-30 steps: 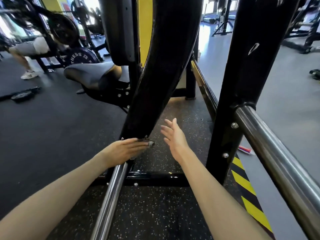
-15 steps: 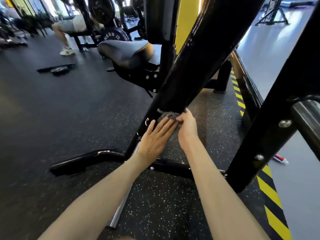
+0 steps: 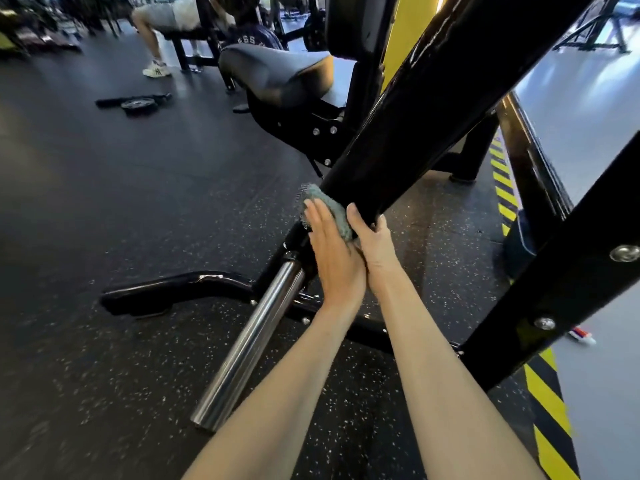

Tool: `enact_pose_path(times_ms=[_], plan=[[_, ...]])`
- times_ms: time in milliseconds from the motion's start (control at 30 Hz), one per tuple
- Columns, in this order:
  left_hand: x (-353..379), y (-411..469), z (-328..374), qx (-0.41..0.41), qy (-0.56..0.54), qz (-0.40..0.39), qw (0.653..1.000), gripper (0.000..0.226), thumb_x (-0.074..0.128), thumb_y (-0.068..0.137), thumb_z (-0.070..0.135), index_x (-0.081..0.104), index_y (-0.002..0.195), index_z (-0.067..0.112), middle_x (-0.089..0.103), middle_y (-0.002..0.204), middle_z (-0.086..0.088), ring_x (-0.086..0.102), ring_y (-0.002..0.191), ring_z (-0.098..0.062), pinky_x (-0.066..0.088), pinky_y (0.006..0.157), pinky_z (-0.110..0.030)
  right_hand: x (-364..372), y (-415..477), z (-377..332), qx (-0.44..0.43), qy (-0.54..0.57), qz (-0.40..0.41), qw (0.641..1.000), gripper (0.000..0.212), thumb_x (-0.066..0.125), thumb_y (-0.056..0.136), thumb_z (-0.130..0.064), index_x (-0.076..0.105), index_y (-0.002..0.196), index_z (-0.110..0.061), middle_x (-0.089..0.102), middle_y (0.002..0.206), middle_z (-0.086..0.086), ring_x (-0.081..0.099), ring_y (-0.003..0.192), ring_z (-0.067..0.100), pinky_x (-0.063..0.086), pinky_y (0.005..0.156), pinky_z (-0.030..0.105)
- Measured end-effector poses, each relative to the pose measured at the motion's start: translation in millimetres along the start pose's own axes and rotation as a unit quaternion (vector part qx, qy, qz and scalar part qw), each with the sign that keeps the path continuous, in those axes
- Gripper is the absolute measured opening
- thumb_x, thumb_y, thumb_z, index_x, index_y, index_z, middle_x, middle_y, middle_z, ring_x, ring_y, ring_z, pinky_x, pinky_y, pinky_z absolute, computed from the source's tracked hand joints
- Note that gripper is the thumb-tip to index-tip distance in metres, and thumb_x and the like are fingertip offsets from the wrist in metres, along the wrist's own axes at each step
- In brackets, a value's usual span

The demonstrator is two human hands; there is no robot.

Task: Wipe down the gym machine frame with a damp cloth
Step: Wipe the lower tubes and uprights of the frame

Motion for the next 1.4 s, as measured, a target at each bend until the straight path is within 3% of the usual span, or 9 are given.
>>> enact_pose_path(times_ms=[133,333,467,633,800,967,1133,1300,1400], plan=[[-22.3,11.3,-48.2,-0.148,0.021,-0.007,0.989,0.070,0.033,0.100,-0.002,-0.009,0.152,0.018,-0.010,0.160,0.001,-0.010,0.147,-0.013,-0.008,0.120,-0.035,-7.0,8.5,-0.3,-0.008,-0.023,0.003,1.000,0.036,0.073,0.082,-0.036,0.053,0.112,-0.032,0.060,0.123,-0.007,0.052,0.123,0.014,0.038,0.110,0.036],[-6.4,-1.4,-24.0,-0.033,0.012,-0.027,0.999,0.080,0.039,0.098,-0.004,-0.018,0.150,0.019,-0.024,0.155,0.012,-0.020,0.143,-0.004,-0.008,0.117,-0.021,3.9,7.7,5.2,-0.055,-0.023,0.039,0.997,0.029,0.071,0.086,-0.028,0.049,0.103,-0.036,0.060,0.106,-0.016,0.056,0.100,-0.002,0.047,0.088,0.020],[-20.4,7.7,-52.3,-0.143,0.053,-0.009,0.988,0.078,0.035,0.094,-0.012,-0.012,0.152,0.013,-0.014,0.161,-0.004,-0.014,0.147,-0.013,-0.005,0.121,-0.034,0.7,11.3,7.5,-0.055,-0.022,0.044,0.997,0.024,0.070,0.087,-0.031,0.052,0.102,-0.036,0.062,0.108,-0.014,0.058,0.105,0.004,0.046,0.102,0.031],[-12.5,6.8,-16.2,-0.005,0.025,-0.030,0.999,0.078,0.040,0.098,-0.001,-0.015,0.151,0.014,-0.018,0.159,0.003,-0.021,0.142,-0.003,-0.009,0.119,-0.027,6.5,7.1,10.4,-0.081,-0.025,0.052,0.995,0.041,0.068,0.087,-0.036,0.047,0.122,-0.029,0.059,0.116,-0.013,0.056,0.114,0.008,0.046,0.100,0.029],[-34.9,16.7,-47.5,-0.140,0.081,-0.039,0.986,0.074,0.034,0.092,-0.011,-0.006,0.152,0.007,-0.003,0.162,-0.010,-0.006,0.148,-0.017,-0.005,0.121,-0.039,3.6,8.1,10.8,-0.074,-0.029,0.055,0.995,0.032,0.066,0.088,-0.036,0.049,0.115,-0.033,0.059,0.110,-0.017,0.055,0.106,0.002,0.044,0.099,0.026],[-21.9,16.2,-5.6,0.032,0.058,-0.046,0.997,0.072,0.035,0.097,-0.001,-0.009,0.152,0.013,-0.013,0.160,0.003,-0.015,0.145,-0.005,-0.009,0.118,-0.024,12.7,8.1,12.6,-0.087,-0.031,0.077,0.993,0.043,0.068,0.086,-0.038,0.046,0.122,-0.027,0.059,0.120,-0.008,0.056,0.113,0.009,0.047,0.099,0.030],[-40.4,19.1,-51.7,-0.136,0.135,-0.055,0.980,0.079,0.038,0.085,-0.015,0.001,0.152,0.004,0.004,0.161,-0.013,-0.003,0.149,-0.019,0.000,0.121,-0.043,12.0,4.9,11.4,-0.081,-0.030,0.065,0.994,0.035,0.061,0.092,-0.036,0.040,0.120,-0.035,0.050,0.106,-0.028,0.048,0.099,-0.011,0.037,0.089,0.013],[-25.6,11.1,-5.7,0.004,0.100,-0.046,0.994,0.080,0.044,0.094,0.001,-0.013,0.151,0.006,-0.015,0.159,-0.005,-0.014,0.147,-0.013,-0.009,0.120,-0.031,12.4,6.0,12.8,-0.105,-0.053,0.074,0.990,0.056,0.062,0.091,-0.035,0.039,0.140,-0.023,0.053,0.125,-0.014,0.051,0.116,0.003,0.044,0.095,0.017],[-37.0,12.7,-39.2,-0.065,0.136,-0.066,0.986,0.089,0.050,0.088,-0.008,-0.012,0.151,0.004,-0.010,0.161,-0.010,-0.011,0.148,-0.017,-0.002,0.121,-0.039,8.5,5.2,13.1,-0.093,-0.067,0.070,0.991,0.064,0.062,0.090,-0.039,0.035,0.147,-0.022,0.050,0.134,-0.011,0.045,0.118,0.001,0.038,0.094,0.014]])
Point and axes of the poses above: each hand's wrist, its own y-axis towards the middle knuckle, its own x-axis out of the palm, z = x × y, the point moved 2 cm from there along y, towards the middle knuckle
